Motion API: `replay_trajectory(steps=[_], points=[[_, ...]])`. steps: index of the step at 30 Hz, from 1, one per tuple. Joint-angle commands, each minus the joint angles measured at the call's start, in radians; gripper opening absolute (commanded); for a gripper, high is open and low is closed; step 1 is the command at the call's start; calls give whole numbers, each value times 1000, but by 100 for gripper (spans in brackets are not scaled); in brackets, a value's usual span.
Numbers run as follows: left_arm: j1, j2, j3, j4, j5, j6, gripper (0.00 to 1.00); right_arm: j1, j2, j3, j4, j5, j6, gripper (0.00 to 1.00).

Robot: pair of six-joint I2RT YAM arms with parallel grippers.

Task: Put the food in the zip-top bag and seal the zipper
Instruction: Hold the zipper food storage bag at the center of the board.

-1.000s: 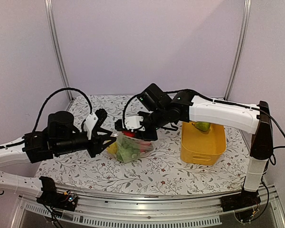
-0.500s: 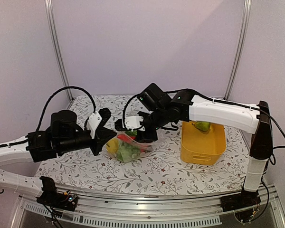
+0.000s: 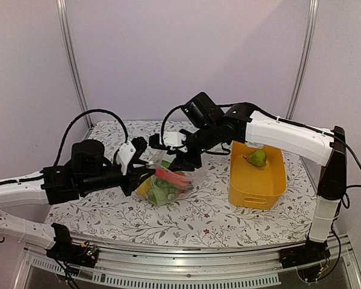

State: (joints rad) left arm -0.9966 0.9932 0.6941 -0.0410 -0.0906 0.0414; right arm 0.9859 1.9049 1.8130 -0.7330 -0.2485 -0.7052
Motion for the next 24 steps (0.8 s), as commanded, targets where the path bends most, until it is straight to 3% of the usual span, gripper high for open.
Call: replay_trajectory(steps=[1,12,19,24], points=[[3,17,-16,24,-13,7,26,-13,14,44,-8,-36,33,56],[19,10,-4,96,-42,20,1,-13,-35,28,-61,-50,27,57],[27,5,13,74,-56,26,0,-46,-192,9,-108,-2,34,59],[31,-17,20,64,-62,29,0,-207,-312,-93,-103,-11,39,61]])
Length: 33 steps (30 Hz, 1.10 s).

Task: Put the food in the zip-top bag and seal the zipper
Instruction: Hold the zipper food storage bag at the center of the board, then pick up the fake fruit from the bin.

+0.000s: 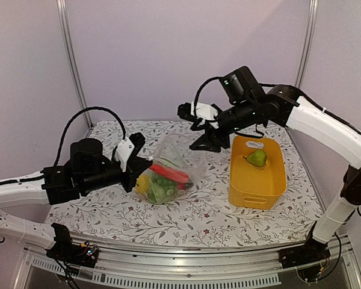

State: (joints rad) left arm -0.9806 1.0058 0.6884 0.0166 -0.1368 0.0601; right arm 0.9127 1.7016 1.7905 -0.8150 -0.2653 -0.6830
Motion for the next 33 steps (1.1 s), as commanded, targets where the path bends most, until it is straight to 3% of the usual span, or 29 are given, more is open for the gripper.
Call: replay_trajectory(steps=[1,8,14,33], points=[[16,-30,24,8,-17,11,0,-175,-121,-98,-22,-2,17,61],[19,-28,10,10,-22,5,0,-460,-174,-276,0,-69,19,61],[18,-37,1,21,-21,0,0,-622,-153,-365,41,-65,17,61],[22,-47,14,0,-26,-5,0,-652,101,-395,131,300,-9,64]])
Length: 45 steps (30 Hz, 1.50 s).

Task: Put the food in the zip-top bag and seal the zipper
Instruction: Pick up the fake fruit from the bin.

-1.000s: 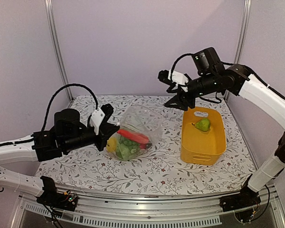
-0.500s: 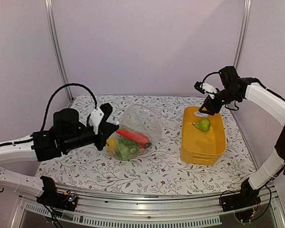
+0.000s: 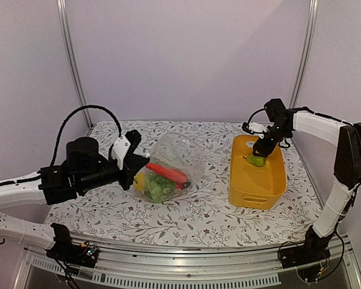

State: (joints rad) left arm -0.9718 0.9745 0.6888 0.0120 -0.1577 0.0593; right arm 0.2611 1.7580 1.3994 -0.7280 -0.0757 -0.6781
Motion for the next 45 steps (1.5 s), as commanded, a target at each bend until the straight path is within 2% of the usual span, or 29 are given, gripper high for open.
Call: replay_trajectory(steps=[1,18,31,45], points=[[13,-15,14,4,-5,-4,0,0,59,-2,47,120,-16,65],[13,-10,12,5,-3,-6,0,0,162,4,85,182,-12,70],[13,-10,3,7,11,-16,0,0,192,-51,136,215,-8,74],[12,1,-2,19,15,-10,0,1,97,-110,128,190,23,59]])
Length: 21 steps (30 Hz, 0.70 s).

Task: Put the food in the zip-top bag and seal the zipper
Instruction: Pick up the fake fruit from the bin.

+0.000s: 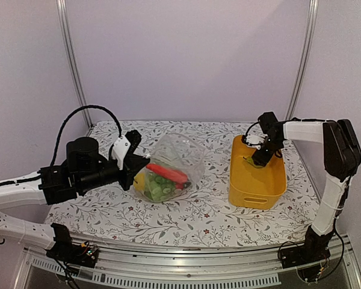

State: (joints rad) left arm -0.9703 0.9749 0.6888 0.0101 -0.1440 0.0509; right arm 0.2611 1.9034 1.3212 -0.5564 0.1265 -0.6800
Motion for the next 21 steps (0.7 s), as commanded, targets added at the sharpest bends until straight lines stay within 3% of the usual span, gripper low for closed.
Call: replay_trajectory(steps=[1,12,21], points=[[11,1,-2,21,-2,-2,0,0,-68,-32,-55,-18,28,59],[13,8,2,34,-13,-4,0,3,-282,70,-247,-249,93,58],[13,44,40,20,-5,-1,0,33,-415,200,-320,-637,107,57]])
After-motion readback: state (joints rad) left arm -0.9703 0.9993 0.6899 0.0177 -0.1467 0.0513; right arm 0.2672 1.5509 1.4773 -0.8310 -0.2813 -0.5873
